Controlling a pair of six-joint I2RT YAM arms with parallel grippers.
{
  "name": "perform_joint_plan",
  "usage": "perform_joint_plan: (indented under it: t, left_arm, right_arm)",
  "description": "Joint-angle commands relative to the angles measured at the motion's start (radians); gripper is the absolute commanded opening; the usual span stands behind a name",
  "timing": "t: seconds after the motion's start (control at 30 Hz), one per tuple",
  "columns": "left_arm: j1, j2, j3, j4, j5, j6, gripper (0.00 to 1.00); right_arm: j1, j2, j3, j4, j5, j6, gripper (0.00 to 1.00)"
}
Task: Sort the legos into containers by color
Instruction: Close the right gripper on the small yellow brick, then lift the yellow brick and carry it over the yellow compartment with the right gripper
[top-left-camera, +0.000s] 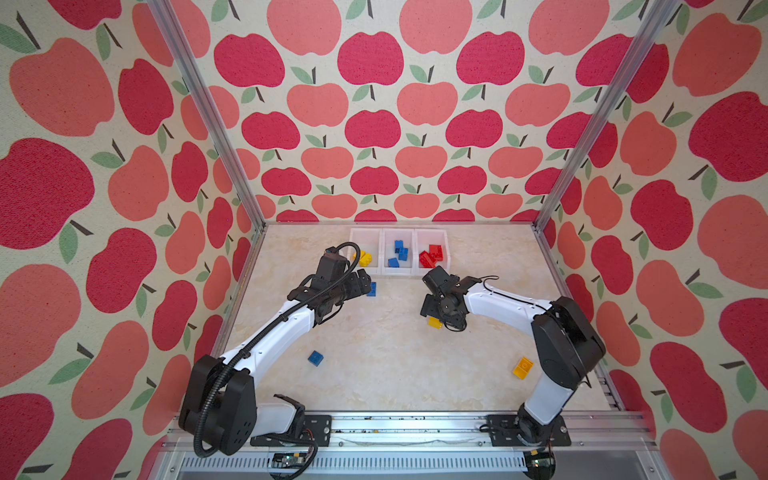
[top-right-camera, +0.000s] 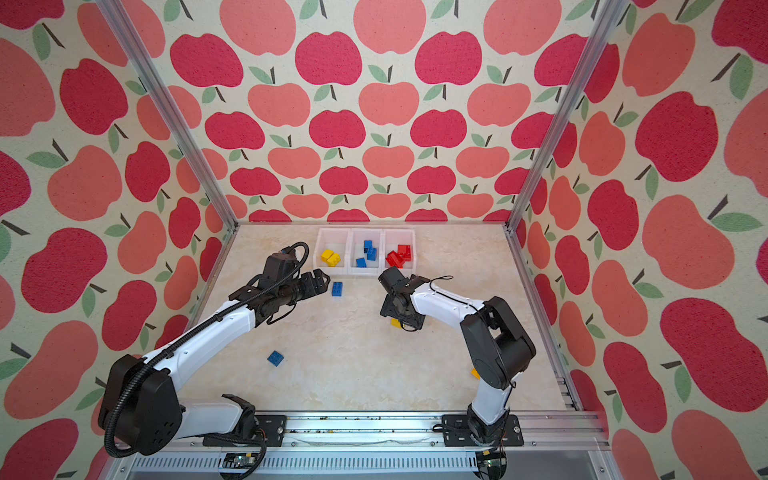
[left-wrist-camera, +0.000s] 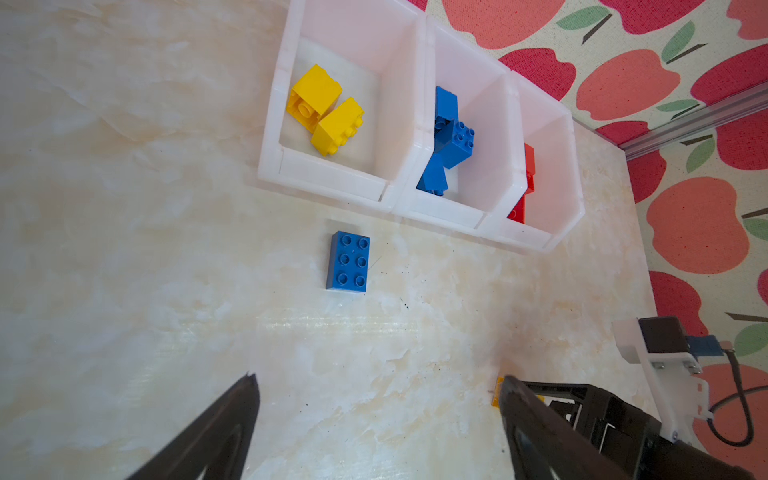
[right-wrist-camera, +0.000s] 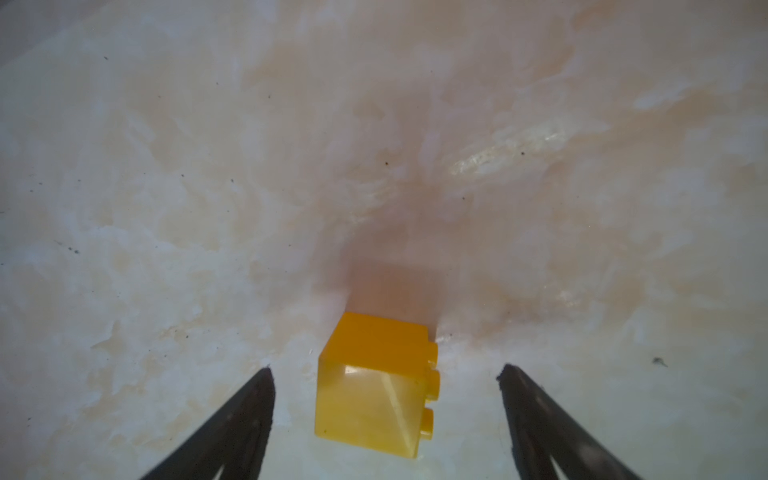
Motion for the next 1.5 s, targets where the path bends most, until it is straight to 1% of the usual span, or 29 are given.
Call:
perform_joint_plan:
  t: [0.0,0.13,0.47,0.67,0.77,0.9,1.03,1.33,1.47]
  left_arm:
    - [0.011,-0.024,-0.012,-0.005,0.016,-0.009,0.93]
    - [0.018,-0.020,-0.015,0.000,0.021,-0.011,0.93]
    - [0.026,-0.019,-0.020,-0.001,0.025,-0.017,0.93]
    - [0.030,-0.036,-0.034,-0.002,0.024,-0.024,0.93]
    - [0.034,-0.048,-0.041,-0.005,0.024,-0.024,0.93]
    - [0.044,-0.064,-0.056,-0.009,0.024,-0.029,0.93]
    - [0.059,-0.090,-0.076,-0.012,0.029,-0.031,0.94]
    - [0.110,-0.146,-0.132,-0.020,0.058,-0.040,0.94]
    - [0.128,-0.171,-0.152,-0.025,0.067,-0.042,0.95]
  right_arm:
    - [0.012,0.025,0.025,0.012,-0.020,0.030,0.83]
    - [0.014,0.037,0.023,0.015,-0.019,0.037,0.76]
    - [0.015,0.040,0.011,0.018,-0.014,0.039,0.62]
    - [0.015,0.037,0.000,0.024,-0.017,0.040,0.50]
    - [0.017,0.035,0.001,0.027,-0.017,0.038,0.47]
    - [0.024,0.030,0.016,0.022,-0.011,0.027,0.44]
    - [0.046,0.024,0.057,0.019,0.015,-0.005,0.44]
    - [0.112,0.034,0.218,0.049,0.086,-0.163,0.44]
    - [0.118,0.072,0.293,0.086,0.079,-0.248,0.44]
